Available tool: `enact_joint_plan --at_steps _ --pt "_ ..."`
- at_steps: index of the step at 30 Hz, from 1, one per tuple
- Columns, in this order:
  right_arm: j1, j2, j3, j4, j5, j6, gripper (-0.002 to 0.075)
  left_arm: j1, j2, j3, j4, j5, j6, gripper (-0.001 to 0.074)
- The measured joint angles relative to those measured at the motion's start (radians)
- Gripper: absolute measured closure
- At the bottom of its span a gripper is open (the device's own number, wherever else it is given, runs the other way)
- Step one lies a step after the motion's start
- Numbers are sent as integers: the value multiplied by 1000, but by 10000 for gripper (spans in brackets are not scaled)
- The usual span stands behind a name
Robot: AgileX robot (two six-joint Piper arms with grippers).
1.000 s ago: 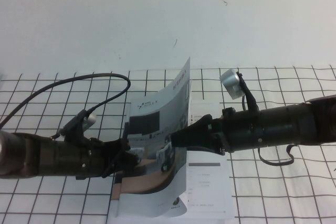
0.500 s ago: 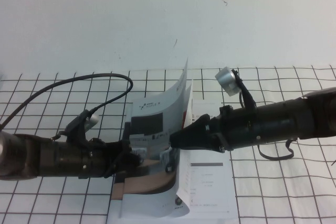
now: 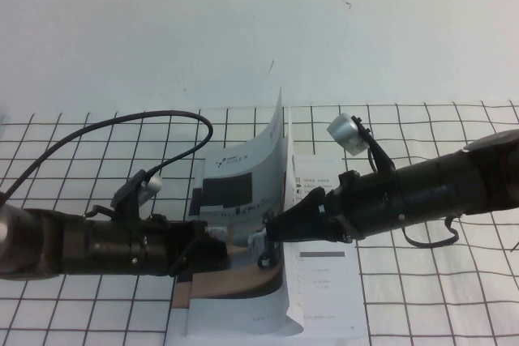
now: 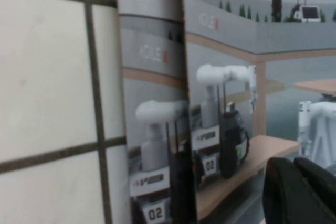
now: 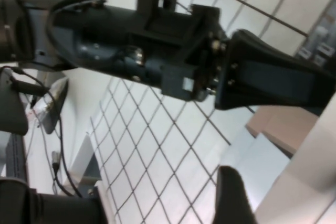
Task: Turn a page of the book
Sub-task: Open the closed book
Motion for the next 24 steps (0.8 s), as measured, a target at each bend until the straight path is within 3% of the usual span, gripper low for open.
enact_joint_plan --at_steps 14,24 --pt "0 -2 -103 -8 68 61 318 0 0 1 0 2 33 738" --pt "0 -36 -155 -120 63 151 319 0 0 1 0 6 49 738"
